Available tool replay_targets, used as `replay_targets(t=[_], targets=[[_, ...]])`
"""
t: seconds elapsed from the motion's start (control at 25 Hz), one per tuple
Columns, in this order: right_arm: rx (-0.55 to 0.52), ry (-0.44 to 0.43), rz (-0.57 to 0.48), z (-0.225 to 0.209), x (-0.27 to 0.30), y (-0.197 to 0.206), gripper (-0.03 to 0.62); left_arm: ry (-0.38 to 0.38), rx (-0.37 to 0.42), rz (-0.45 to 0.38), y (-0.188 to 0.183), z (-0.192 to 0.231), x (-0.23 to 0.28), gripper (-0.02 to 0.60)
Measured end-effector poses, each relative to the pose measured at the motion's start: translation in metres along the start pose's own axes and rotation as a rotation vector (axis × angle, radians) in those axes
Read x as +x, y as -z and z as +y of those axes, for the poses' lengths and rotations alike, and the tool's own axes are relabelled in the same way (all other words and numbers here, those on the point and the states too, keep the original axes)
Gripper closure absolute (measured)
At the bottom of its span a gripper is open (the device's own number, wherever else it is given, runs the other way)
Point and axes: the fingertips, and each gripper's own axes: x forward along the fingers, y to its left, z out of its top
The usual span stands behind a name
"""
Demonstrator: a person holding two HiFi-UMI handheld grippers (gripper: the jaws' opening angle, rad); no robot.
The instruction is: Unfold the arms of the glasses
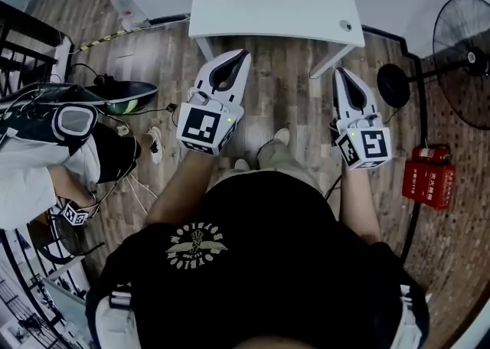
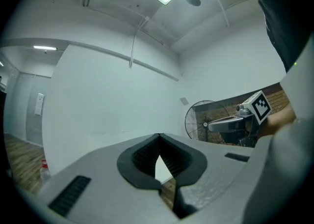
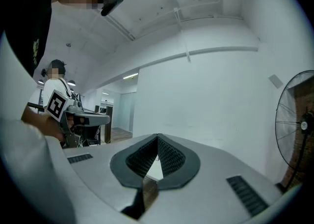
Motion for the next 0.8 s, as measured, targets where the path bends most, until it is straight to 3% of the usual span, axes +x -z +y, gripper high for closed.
replay_targets(t=[0.48,0.8], targets=[[0.012,-0.076,0.036,-0.031,0.049,0.018,0.594,-0.048,-0.041,0.043,0.028,0.017,0.052,0.575],[0.035,-0.077,0.029,-0.066,0.073,0.024,0.594,-0.048,-0.059,0.055,0.036,0.022,0.094,0.575]])
